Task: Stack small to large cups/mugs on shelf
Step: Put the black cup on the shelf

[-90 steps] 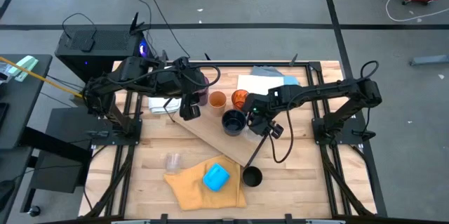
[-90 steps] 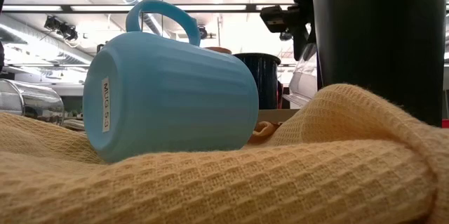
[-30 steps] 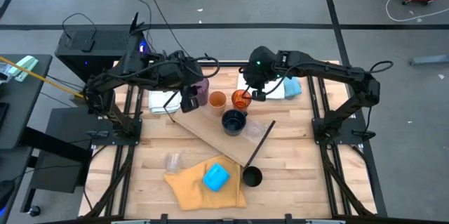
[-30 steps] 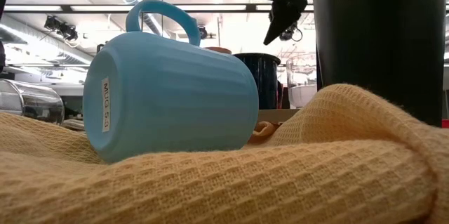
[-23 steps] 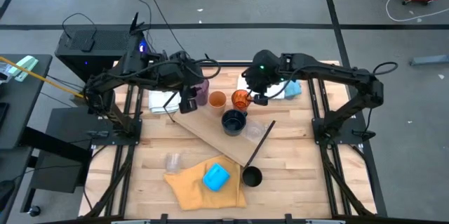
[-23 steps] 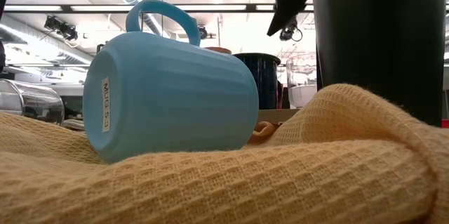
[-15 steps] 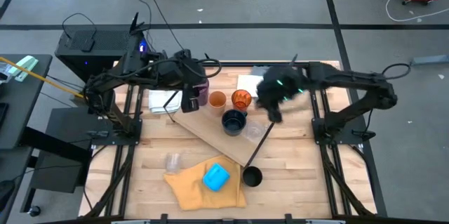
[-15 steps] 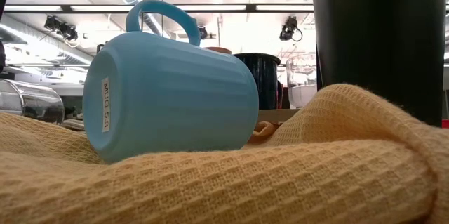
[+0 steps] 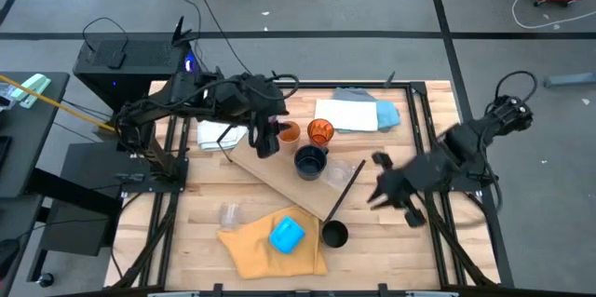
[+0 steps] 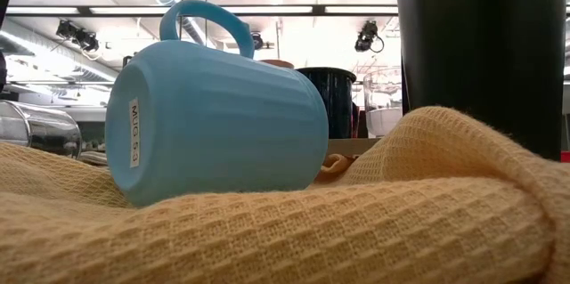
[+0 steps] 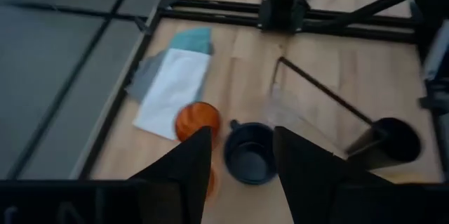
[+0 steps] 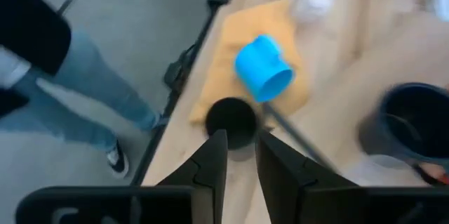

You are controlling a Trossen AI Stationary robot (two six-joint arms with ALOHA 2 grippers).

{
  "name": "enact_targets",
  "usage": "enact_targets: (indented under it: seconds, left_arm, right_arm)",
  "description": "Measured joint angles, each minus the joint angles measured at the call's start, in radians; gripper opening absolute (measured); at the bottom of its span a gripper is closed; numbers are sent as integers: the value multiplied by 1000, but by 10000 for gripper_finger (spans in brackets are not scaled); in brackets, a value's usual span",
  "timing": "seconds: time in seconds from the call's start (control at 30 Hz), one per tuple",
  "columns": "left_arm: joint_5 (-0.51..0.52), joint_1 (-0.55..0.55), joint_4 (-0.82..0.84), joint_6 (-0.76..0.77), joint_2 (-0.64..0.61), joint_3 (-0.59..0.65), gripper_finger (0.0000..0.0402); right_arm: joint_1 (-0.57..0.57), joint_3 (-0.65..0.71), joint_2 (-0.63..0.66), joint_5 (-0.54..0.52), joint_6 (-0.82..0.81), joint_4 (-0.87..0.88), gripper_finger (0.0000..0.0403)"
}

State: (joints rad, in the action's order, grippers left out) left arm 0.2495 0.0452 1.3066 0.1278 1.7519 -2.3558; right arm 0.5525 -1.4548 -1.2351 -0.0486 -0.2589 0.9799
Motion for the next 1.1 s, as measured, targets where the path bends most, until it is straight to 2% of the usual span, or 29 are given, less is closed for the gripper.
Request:
enact_targets:
  seconds: [0.17, 0.3, 0.43, 0.6, 0.8, 0.93, 1.1]
  left_arm:
    - [-2, 61, -4, 140, 12, 0, 162]
    - [1, 143, -26, 350, 22, 1, 162]
    - [-1, 263, -154, 505, 79, 8, 162]
    - [-2, 372, -376, 599, 192, 8, 155]
    - [-20, 381, -328, 679, 302, 9, 134]
    - [-117, 368, -304, 735, 362, 9, 129]
    - [-125, 367, -304, 757, 414, 9, 139]
  right_arm:
    - [108, 0, -57, -46, 24, 1, 82]
    - [164, 0, -99, -109, -23, 13, 82]
    - [218, 1, -116, -169, -82, 65, 82]
    - [257, 1, -110, -308, -217, 171, 82]
    - [269, 1, -99, -391, -375, 234, 82]
    - [268, 1, -99, -398, -429, 240, 82]
    - [269, 1, -99, -392, -487, 244, 82]
